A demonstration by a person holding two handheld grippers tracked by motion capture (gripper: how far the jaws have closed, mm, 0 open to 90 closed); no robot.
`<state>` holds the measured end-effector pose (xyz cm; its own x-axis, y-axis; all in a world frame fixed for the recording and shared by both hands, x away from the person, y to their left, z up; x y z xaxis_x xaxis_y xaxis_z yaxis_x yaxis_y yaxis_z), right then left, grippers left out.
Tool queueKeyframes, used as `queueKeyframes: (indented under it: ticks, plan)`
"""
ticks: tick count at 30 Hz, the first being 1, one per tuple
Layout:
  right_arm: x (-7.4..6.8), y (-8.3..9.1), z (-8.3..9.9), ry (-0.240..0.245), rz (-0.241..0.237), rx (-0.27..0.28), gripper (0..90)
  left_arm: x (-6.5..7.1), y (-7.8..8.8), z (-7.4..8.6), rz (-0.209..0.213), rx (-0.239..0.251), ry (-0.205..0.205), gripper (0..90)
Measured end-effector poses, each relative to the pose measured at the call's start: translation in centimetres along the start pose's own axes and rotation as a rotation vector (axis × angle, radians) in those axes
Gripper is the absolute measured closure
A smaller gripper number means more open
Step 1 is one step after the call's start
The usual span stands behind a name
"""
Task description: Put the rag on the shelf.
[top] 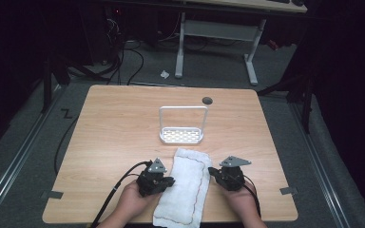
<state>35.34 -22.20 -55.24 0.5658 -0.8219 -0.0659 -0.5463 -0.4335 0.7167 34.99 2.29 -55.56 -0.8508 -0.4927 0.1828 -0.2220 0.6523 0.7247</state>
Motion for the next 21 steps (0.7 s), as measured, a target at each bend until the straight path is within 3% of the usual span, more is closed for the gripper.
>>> queueKeyframes:
  ticks: [2,11,14,16,17,18,19,21]
  plan:
    - [-0.3,-0.7,-0.1,0.012,-0.001,-0.021,90.0,0.4,0.1,0.3,0.011,-0.005,0.003,83.5]
    - [-1.7,-2.2,-1.4,0.066,-0.028,-0.024,90.0,2.3,1.5,2.3,0.077,-0.034,0.003,82.9]
    - [-2.3,-2.5,-1.5,0.094,-0.034,-0.024,90.0,1.9,2.2,2.5,0.049,-0.018,0.000,79.6]
    - [-2.4,-2.4,-1.5,0.093,-0.040,-0.026,90.0,0.8,2.9,2.5,0.016,0.015,0.011,77.1]
    - [-2.4,-2.4,-1.5,0.092,-0.044,-0.021,89.9,0.1,3.2,2.3,-0.001,0.042,0.043,74.4]
    - [-2.3,-2.4,-1.4,0.090,-0.047,-0.023,89.8,-1.5,3.5,1.9,-0.041,0.100,0.106,71.3]
    - [-2.3,-2.4,-1.4,0.090,-0.049,-0.019,89.6,-1.5,3.5,1.9,-0.041,0.100,0.106,69.0]
    - [-2.4,-2.3,-1.4,0.094,-0.046,-0.019,87.8,-3.0,3.2,1.3,-0.089,0.139,0.151,65.4]
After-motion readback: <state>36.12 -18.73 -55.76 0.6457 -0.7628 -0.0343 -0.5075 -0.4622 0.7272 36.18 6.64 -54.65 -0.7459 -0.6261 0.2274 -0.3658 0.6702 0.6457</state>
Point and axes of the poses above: each handheld gripper's, and its own axes: y roughly backward along the jaws, z roughly out of its underside, x roughly to its right, the point moved 4 cm from there along -y, roughly forward along the jaws, and after that the axes turned 4 degrees about -x, right-handed, at the moved point
